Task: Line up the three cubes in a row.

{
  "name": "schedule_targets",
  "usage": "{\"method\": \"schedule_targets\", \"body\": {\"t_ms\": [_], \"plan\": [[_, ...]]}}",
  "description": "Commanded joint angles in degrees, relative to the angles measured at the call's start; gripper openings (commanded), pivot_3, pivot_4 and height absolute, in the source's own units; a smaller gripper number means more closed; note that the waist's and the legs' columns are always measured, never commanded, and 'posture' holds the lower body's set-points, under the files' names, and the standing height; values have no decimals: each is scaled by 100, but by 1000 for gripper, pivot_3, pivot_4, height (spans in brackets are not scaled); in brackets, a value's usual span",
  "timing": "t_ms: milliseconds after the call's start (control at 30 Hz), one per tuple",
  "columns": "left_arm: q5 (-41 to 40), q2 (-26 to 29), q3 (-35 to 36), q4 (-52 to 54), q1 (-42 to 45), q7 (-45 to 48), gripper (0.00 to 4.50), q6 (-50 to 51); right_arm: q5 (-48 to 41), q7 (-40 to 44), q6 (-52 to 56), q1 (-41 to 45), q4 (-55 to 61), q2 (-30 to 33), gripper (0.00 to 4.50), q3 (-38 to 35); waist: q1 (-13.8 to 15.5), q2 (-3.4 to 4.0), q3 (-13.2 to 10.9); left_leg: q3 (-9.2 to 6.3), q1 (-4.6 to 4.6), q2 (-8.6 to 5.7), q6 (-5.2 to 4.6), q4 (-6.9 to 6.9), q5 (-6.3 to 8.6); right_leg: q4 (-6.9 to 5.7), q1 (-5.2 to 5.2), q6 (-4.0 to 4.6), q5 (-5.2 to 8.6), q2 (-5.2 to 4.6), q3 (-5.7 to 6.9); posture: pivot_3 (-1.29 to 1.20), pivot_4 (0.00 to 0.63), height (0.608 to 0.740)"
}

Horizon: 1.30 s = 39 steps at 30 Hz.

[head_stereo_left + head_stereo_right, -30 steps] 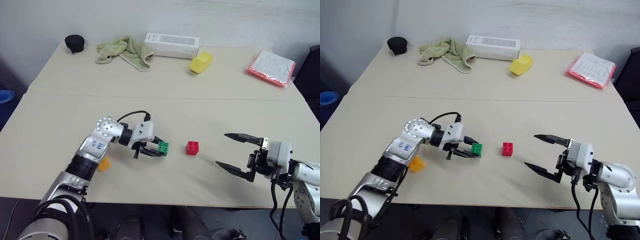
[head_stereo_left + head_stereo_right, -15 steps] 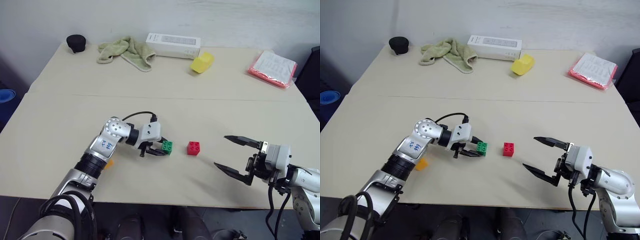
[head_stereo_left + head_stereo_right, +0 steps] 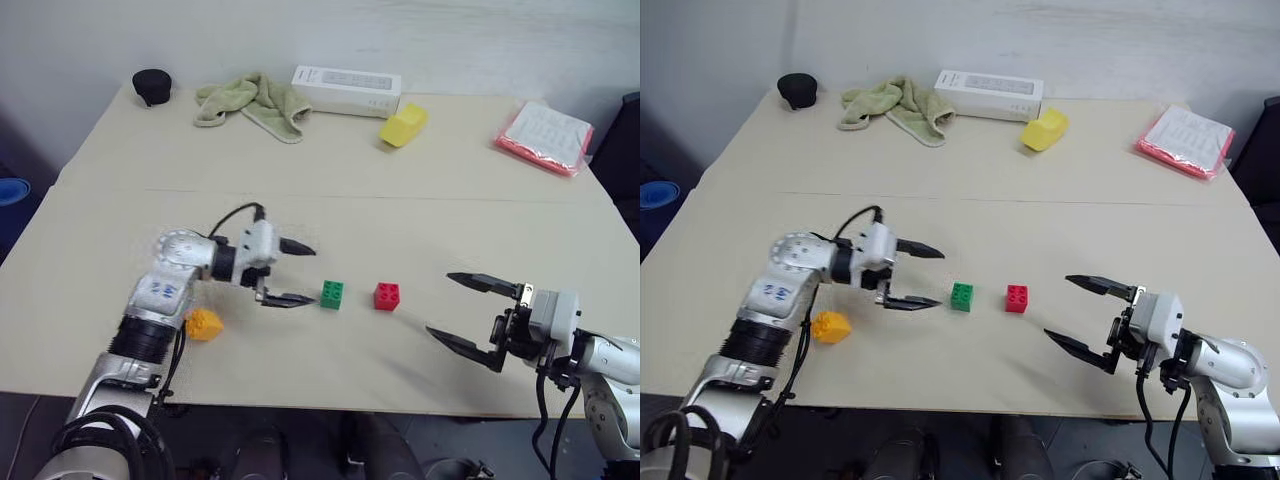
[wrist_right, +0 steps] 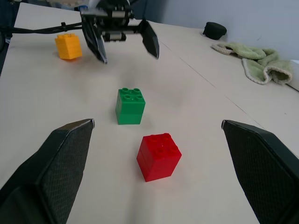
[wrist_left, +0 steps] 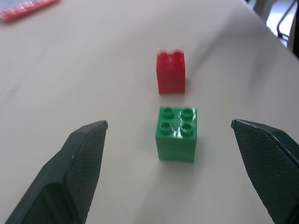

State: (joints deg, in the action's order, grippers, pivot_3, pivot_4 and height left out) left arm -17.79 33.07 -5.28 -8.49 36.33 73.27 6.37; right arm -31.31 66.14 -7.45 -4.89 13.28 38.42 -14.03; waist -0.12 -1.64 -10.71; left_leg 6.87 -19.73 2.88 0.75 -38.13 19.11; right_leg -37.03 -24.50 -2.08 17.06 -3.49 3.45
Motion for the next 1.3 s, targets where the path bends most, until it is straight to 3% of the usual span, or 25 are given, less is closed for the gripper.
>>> {"method": "schedule_targets", "body": {"t_ms": [33, 133, 300, 567, 700, 933, 1133, 1300], "plan": [[-646, 485, 684, 683, -86, 101, 4473, 414, -189, 83, -7, 15, 68, 91, 4500, -194, -4, 0, 0, -1, -1, 0, 0, 0, 0, 0, 0, 0, 0, 0, 0, 0, 150, 740], [-1003, 1203, 1126, 956, -517, 340, 4473, 1005, -232, 191, 12, 105, -38, 146, 4500, -208, -49, 1, 0, 3, 4, 3, 2, 3, 0, -2, 0, 0, 0, 4, -4, 0, 150, 740], [-969, 2232, 2359, 376, -1733, 149, 4473, 1172, -292, 463, 55, 478, -274, 120, 4500, 34, -164, 2, -1, 4, 14, 10, 5, 10, -1, -6, 1, 7, 4, 6, -6, 0, 150, 740], [-842, 2432, 4296, -198, -4277, 222, 4473, 696, -335, 741, -19, 906, -420, -106, 4500, 343, -152, 2, -2, 5, 10, 15, -3, 12, 14, 0, -4, 12, 7, -1, -5, 0, 150, 740], [-610, 2378, 4832, -953, -5114, 207, 4473, 10, -373, 878, 40, 1056, -417, -155, 4500, 505, -150, 0, -1, 3, 12, 20, -27, 13, 40, 3, -4, 17, 9, -4, -1, 0, 150, 740], [-1381, 1961, 4252, 985, -5330, 108, 4473, 1000, -458, 948, 202, 1232, -255, -165, 4500, 637, -21, -4, 2, -9, 10, 15, -34, 14, 49, 5, 1, 20, 11, -22, 10, 0, 150, 740], [-1054, 1503, 3155, 1642, -4830, -529, 4473, 1007, -439, 810, 289, 1194, -16, -246, 4500, 744, -42, 9, 1, -5, 10, 15, -32, 15, 50, 4, -1, 20, 11, -17, 8, 0, 150, 740], [-432, 1115, 2331, 1063, -4075, -943, 3334, 497, -315, 572, 336, 1211, 96, -395, 4500, 876, -72, 8, 2, -1, 17, 17, -26, 14, 45, -6, 1, 19, 10, -3, 6, 0, 150, 740]]}}
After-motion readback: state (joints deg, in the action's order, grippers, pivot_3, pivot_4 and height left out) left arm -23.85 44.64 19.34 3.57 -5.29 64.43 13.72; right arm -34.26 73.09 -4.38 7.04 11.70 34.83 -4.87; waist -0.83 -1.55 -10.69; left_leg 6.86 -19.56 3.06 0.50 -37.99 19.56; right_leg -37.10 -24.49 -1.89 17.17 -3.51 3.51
